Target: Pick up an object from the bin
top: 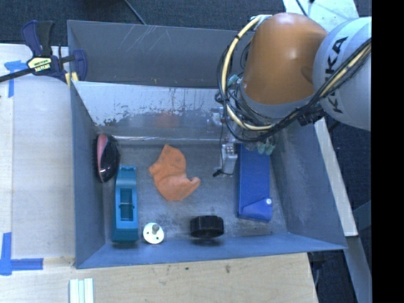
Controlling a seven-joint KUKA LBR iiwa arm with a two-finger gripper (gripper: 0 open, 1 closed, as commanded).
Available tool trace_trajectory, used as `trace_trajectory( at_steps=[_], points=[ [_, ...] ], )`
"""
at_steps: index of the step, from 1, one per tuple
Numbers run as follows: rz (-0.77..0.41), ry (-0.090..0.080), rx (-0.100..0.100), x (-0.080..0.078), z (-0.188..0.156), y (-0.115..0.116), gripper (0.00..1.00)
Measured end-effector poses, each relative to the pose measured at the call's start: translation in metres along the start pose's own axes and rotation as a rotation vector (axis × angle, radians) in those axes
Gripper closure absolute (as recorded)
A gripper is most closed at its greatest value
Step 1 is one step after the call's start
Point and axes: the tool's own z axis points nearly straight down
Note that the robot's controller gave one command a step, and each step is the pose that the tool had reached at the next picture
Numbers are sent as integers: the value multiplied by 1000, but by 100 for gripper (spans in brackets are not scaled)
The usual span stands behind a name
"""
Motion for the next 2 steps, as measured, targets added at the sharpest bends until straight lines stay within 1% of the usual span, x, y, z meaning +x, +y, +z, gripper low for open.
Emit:
trace_trajectory(
  at_steps=[1, 2],
  points=[
    [1, -9, 0, -1, -5, 0, 0],
    [-26, -15, 0, 3, 48, 26, 0]
  ],
)
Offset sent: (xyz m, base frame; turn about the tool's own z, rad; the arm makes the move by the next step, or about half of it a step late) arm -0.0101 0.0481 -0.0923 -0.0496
